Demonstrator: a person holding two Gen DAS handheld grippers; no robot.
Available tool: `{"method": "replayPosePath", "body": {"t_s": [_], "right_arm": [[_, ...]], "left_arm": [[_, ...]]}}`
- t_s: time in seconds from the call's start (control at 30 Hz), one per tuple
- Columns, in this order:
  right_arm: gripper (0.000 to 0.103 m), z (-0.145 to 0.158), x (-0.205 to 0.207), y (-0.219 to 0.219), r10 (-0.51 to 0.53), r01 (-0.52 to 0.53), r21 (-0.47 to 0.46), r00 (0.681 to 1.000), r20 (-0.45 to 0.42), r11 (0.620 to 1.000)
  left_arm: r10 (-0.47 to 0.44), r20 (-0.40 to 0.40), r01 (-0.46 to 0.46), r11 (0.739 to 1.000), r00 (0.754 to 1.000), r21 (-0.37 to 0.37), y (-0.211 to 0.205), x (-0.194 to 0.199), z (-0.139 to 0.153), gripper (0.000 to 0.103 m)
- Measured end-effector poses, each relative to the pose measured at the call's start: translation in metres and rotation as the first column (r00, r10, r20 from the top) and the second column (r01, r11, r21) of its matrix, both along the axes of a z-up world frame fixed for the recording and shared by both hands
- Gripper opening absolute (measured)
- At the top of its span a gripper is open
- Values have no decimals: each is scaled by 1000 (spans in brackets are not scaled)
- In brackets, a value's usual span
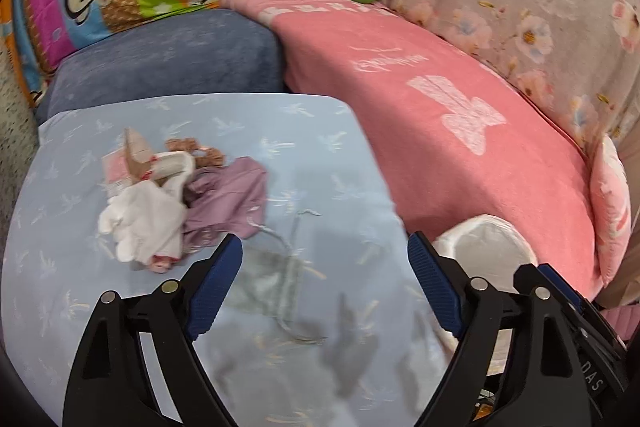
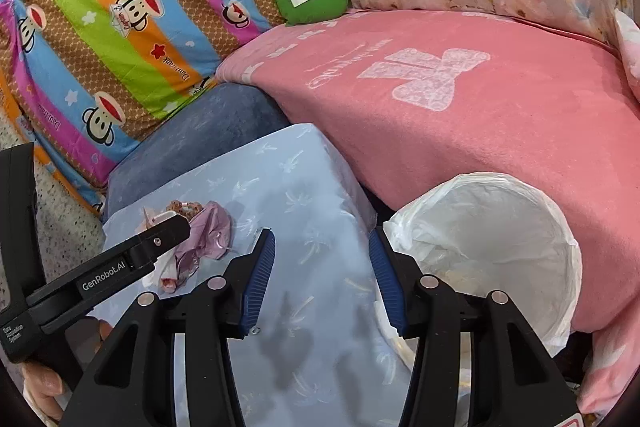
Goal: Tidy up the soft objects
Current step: 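Grasp the grey-green drawstring pouch with the right tool while the left tool grasps the white glove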
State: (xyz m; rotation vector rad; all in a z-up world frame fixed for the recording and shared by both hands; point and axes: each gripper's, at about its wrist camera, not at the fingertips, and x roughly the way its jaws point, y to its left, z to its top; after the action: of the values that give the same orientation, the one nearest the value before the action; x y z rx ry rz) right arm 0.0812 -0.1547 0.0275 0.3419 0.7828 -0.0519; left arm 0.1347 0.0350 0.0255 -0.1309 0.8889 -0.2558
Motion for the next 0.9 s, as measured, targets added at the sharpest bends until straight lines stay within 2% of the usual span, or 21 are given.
{"method": "replayPosePath", "body": {"t_s": [0.4,0.67,0.9], "right_arm": [[49,-48,28,68,89,-90,-6,992,-88,996],[49,-85,53,102,131,-136,-21,979,-157,990],[49,-110,77,123,146,-155,-30,968,-205,987]], "left_arm": [[169,-81,-171,985,982,-16,84,17,-31,82],[239,-164,-255,963,957,-82,127,34,-55,81],[255,-203,-287,947,945,-146,142,52,-62,81]]}}
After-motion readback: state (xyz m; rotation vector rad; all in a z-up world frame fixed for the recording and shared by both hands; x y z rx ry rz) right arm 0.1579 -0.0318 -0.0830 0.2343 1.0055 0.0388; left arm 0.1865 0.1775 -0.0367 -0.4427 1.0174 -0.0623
